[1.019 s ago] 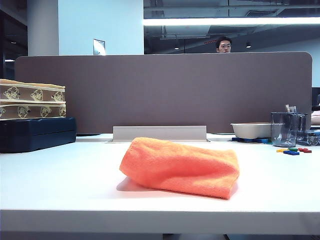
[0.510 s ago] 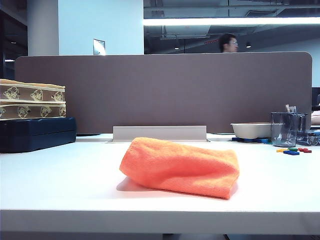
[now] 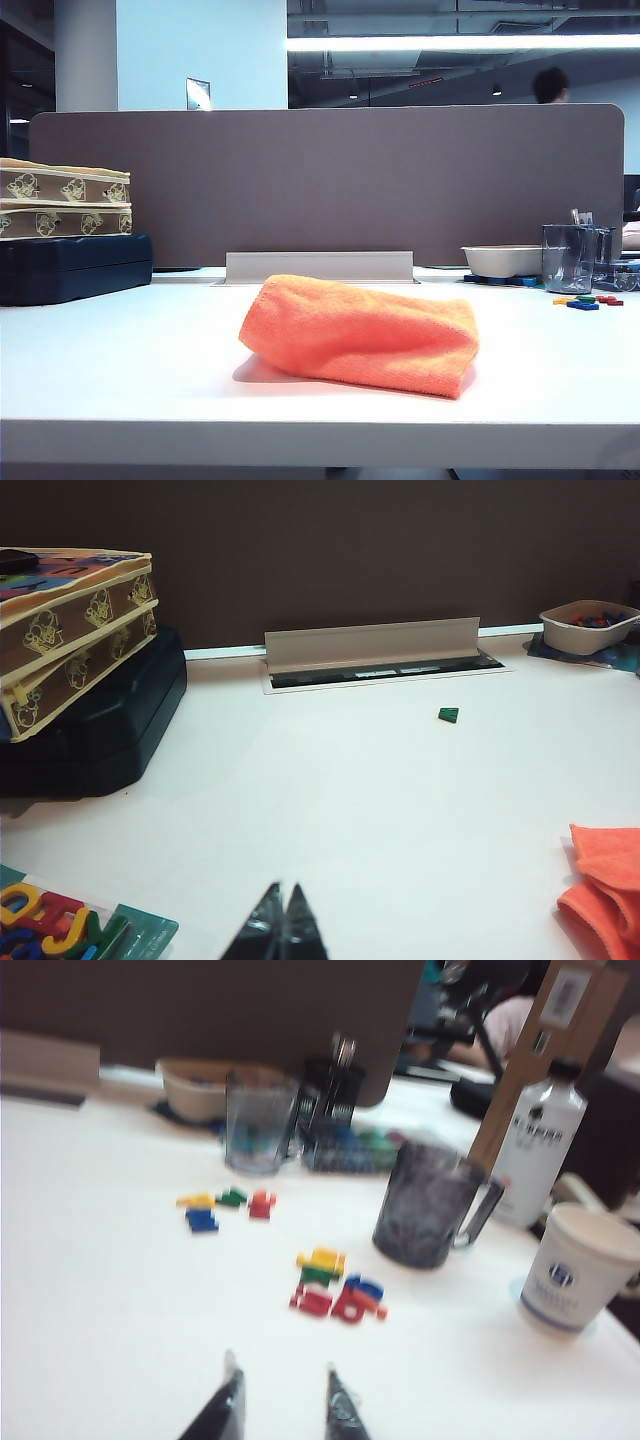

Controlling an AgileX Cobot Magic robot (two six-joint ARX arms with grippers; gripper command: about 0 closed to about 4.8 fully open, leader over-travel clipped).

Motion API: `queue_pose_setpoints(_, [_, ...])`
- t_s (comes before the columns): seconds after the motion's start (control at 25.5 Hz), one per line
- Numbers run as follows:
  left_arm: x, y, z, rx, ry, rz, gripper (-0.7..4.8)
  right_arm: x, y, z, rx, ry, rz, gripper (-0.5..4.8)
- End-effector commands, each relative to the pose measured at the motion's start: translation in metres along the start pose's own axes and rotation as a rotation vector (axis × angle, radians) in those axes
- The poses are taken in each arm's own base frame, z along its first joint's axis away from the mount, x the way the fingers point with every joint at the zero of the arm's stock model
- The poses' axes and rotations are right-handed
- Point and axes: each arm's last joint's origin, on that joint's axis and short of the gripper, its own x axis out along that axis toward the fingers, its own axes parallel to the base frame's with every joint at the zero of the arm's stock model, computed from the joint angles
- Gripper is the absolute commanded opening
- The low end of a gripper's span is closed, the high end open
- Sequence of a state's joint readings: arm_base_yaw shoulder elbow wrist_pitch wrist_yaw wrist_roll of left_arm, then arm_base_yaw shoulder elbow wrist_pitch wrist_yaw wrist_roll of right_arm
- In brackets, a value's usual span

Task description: Use an orange cloth to wipe the letter magnets on the table away for a distance.

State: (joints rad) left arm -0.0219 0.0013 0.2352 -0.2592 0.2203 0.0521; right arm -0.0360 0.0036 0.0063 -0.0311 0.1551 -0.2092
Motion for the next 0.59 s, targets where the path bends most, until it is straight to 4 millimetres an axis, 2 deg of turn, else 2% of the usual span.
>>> queue_pose_setpoints(0.04, [-0.0003, 0.0015, 0.0019, 0.003, -0.012, 0.048, -0.05, 0.0001, 0.0018, -0.0072, -0.005, 0.055, 0.019, 1.03])
queue_pose_setpoints(0.16, [-0.0003, 0.0029, 0.0018, 0.002, -0.009, 0.098, -0.06, -0.0001, 0.003, -0.0094, -0.008, 0.074, 0.049, 1.03])
queue_pose_setpoints(0.47, [-0.0004, 0.003, 0.0017, 0.002, -0.009, 0.099, -0.05, -0.0002, 0.0051, -0.0079, -0.003, 0.047, 0.126, 1.03])
queue_pose_setpoints(0.59, [-0.0004, 0.0029, 0.0017, 0.002, -0.009, 0.099, -0.05, -0.0002, 0.005, -0.0076, 0.048, 0.048, 0.125, 1.03])
